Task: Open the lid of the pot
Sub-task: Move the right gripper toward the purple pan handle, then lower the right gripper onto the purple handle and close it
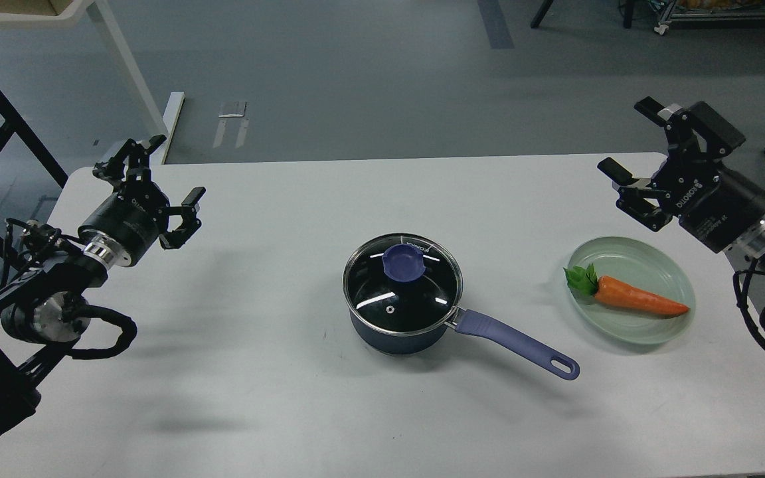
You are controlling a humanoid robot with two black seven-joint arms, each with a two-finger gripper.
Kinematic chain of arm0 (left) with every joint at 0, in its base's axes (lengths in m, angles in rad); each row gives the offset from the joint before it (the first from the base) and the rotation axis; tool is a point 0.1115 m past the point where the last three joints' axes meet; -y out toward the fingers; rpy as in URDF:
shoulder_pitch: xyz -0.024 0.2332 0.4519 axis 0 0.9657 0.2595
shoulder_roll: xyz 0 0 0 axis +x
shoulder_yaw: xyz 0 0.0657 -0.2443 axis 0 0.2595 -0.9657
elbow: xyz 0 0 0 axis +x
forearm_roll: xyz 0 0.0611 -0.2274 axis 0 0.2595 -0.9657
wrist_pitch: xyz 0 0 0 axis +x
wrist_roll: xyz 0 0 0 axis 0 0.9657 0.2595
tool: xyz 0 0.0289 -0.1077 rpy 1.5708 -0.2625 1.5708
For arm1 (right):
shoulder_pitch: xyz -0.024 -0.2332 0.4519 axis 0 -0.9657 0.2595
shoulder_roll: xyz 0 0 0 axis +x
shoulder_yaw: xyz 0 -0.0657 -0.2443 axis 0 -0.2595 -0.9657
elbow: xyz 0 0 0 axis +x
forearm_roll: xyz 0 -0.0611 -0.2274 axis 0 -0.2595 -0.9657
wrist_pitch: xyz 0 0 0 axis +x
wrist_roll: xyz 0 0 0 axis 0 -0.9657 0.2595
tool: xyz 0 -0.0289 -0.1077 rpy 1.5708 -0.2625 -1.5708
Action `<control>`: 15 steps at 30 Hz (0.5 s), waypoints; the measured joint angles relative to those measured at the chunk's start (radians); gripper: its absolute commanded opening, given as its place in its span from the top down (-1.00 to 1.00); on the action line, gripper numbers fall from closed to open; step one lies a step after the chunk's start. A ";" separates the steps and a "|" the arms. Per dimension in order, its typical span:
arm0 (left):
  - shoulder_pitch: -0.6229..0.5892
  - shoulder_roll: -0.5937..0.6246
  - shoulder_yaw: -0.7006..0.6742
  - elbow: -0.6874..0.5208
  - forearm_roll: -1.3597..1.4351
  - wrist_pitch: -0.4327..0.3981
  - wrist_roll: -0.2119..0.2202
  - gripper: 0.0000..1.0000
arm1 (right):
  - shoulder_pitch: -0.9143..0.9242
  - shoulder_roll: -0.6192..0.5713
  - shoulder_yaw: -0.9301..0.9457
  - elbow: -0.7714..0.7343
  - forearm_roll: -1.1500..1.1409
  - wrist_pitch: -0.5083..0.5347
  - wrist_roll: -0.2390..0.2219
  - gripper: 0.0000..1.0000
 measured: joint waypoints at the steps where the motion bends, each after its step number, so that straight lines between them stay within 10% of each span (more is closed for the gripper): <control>1: -0.006 0.002 0.000 0.000 0.000 0.000 0.000 -0.99 | 0.019 -0.023 -0.002 0.037 -0.072 -0.002 0.000 -0.99; 15: -0.065 0.004 0.007 -0.013 0.030 0.005 -0.001 -0.99 | 0.389 -0.181 -0.357 0.345 -0.961 -0.004 0.000 -0.99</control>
